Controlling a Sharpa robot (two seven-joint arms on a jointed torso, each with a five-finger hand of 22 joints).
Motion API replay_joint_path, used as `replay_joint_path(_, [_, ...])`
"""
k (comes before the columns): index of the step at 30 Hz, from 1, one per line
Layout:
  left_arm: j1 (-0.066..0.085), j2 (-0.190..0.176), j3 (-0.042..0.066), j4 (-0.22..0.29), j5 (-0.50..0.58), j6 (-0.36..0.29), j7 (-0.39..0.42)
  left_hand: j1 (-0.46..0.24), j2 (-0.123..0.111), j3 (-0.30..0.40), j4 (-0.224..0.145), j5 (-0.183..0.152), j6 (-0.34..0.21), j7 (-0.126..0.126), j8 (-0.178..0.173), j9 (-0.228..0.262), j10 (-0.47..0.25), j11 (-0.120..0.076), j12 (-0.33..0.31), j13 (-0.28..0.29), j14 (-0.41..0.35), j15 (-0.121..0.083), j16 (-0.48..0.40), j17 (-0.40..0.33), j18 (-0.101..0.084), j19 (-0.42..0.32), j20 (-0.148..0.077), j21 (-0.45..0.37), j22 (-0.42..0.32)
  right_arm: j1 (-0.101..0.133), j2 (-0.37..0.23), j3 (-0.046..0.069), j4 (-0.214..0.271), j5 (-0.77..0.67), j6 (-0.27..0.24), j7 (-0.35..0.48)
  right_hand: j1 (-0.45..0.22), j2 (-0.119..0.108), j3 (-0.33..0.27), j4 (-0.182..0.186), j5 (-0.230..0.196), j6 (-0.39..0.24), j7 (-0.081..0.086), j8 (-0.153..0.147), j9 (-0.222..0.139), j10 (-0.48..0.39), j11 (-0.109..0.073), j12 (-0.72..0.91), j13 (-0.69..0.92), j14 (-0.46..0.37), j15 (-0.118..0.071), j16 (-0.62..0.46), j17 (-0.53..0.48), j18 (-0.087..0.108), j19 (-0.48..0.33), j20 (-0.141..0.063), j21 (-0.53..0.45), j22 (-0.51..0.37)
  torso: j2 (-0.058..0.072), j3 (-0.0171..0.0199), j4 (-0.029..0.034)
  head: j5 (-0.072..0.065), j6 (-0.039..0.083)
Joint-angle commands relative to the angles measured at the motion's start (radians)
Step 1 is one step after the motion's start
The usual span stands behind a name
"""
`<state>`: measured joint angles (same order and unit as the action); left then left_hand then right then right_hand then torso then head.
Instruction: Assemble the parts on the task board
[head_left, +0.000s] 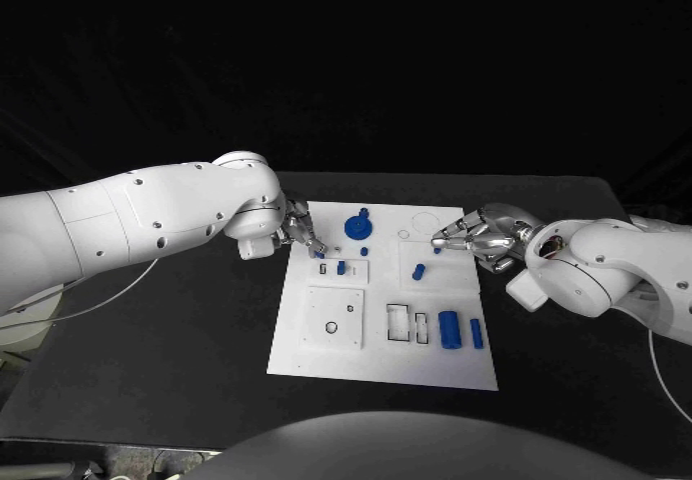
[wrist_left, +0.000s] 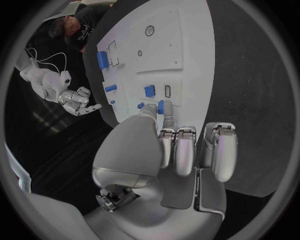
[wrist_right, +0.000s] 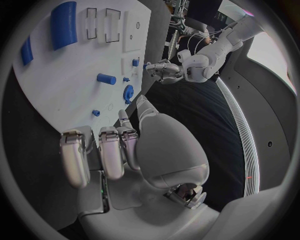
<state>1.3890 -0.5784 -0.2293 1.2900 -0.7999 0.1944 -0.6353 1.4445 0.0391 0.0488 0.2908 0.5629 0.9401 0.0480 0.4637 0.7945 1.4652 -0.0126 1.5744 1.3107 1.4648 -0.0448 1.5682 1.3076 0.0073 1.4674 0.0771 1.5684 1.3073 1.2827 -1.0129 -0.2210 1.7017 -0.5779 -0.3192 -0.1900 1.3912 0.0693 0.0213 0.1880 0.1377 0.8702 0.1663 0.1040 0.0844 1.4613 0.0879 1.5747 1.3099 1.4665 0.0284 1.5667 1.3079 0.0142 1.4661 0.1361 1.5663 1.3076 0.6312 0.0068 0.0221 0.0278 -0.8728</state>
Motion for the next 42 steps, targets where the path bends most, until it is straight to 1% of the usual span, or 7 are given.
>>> replay_joint_path(1, [-0.001,0.009,-0.002,-0.003,0.016,0.055,-0.013,0.01,-0.001,0.004,0.0,0.005,0.019,-0.013,0.003,0.001,0.106,-0.007,-0.004,0.26,0.106,-0.007,0.003,0.263,-0.007,0.103,-0.005,0.002,0.263,-0.001,0.0,0.0,0.001,-0.003,0.002,0.001,0.009,0.003,-0.004,-0.003,0.006,-0.005,-0.003,0.005,-0.001,0.109,0.003,-0.004,0.261,0.104,0.003,0.004,0.263,-0.014,0.105,0.006,0.004,0.263,0.001,0.0002,-0.0001,0.0,0.0])
replay_joint_path(5, [-0.005,0.016,-0.005,-0.009,0.016,0.074,-0.015,0.01,-0.001,0.005,0.0,0.005,0.019,-0.012,0.002,0.001,0.106,-0.007,-0.004,0.26,0.106,-0.007,0.003,0.263,-0.007,0.103,-0.005,0.002,0.263,-0.001,0.0,0.0,0.002,-0.003,0.003,0.001,0.009,0.003,-0.004,-0.003,0.006,-0.005,-0.003,0.005,-0.001,0.109,0.003,-0.004,0.261,0.104,0.003,0.004,0.263,-0.014,0.105,0.006,0.004,0.263,0.001,0.0007,0.0003,0.001,0.0])
replay_joint_path(12, [-0.01,0.022,-0.007,-0.019,0.016,0.101,-0.023,0.01,-0.001,0.005,0.0,0.005,0.019,-0.012,0.002,0.001,0.106,-0.007,-0.004,0.26,0.106,-0.007,0.003,0.263,-0.007,0.103,-0.005,0.002,0.263,-0.001,0.0,0.0,0.003,-0.003,0.004,0.001,0.009,0.003,-0.004,-0.003,0.006,-0.005,-0.003,0.005,-0.001,0.109,0.003,-0.004,0.261,0.104,0.003,0.004,0.263,-0.014,0.105,0.006,0.004,0.263,0.001,-0.0001,0.0009,-0.002,0.0])
replay_joint_path(15, [-0.011,0.024,-0.007,-0.025,0.016,0.109,-0.028,0.01,0.0,0.006,0.001,0.005,0.019,-0.012,0.002,0.001,0.106,-0.007,-0.004,0.26,0.106,-0.007,0.003,0.263,-0.007,0.103,-0.005,0.002,0.263,-0.001,0.001,0.0,0.003,-0.003,0.006,0.001,0.009,0.003,-0.004,-0.003,0.006,-0.005,-0.003,0.005,-0.001,0.109,0.003,-0.004,0.261,0.104,0.003,0.004,0.263,-0.014,0.105,0.006,0.004,0.263,0.0,0.0002,0.0003,0.0,0.0])
replay_joint_path(19, [-0.012,0.028,-0.008,-0.032,0.016,0.115,-0.031,0.01,0.0,0.007,0.001,0.005,0.018,-0.012,0.001,0.001,0.106,-0.006,-0.004,0.26,0.106,-0.008,0.003,0.263,-0.007,0.103,-0.006,0.002,0.263,-0.001,0.001,0.0,0.003,-0.003,0.006,0.001,0.009,0.003,-0.004,-0.003,0.006,-0.005,-0.003,0.005,-0.001,0.109,0.003,-0.004,0.261,0.104,0.003,0.004,0.263,-0.014,0.105,0.006,0.004,0.263,0.0,0.0001,0.0012,-0.001,0.0])
replay_joint_path(21, [-0.012,0.029,-0.008,-0.033,0.016,0.116,-0.031,0.01,0.0,0.007,0.001,0.005,0.018,-0.012,0.001,0.001,0.106,-0.006,-0.004,0.26,0.106,-0.008,0.003,0.263,-0.007,0.103,-0.006,0.002,0.263,-0.001,0.001,0.0,0.003,-0.003,0.006,0.001,0.009,0.003,-0.004,-0.003,0.006,-0.005,-0.003,0.005,-0.001,0.109,0.003,-0.004,0.261,0.104,0.003,0.004,0.263,-0.014,0.105,0.006,0.004,0.263,0.001,-0.0004,0.0008,0.0,0.0])
replay_joint_path(42, [-0.015,0.055,-0.008,-0.05,0.016,0.132,-0.026,0.012,0.001,0.013,0.001,0.001,0.015,-0.011,-0.002,0.0,0.106,-0.005,-0.004,0.26,0.106,-0.007,0.003,0.263,-0.007,0.103,-0.006,0.002,0.263,-0.001,0.003,0.0,0.002,-0.003,0.008,0.0,0.009,0.003,-0.004,-0.003,0.006,-0.005,-0.003,0.005,-0.001,0.109,0.003,-0.004,0.261,0.104,0.003,0.004,0.263,-0.014,0.105,0.006,0.004,0.263,0.0,0.0001,-0.0004,0.0,0.0])
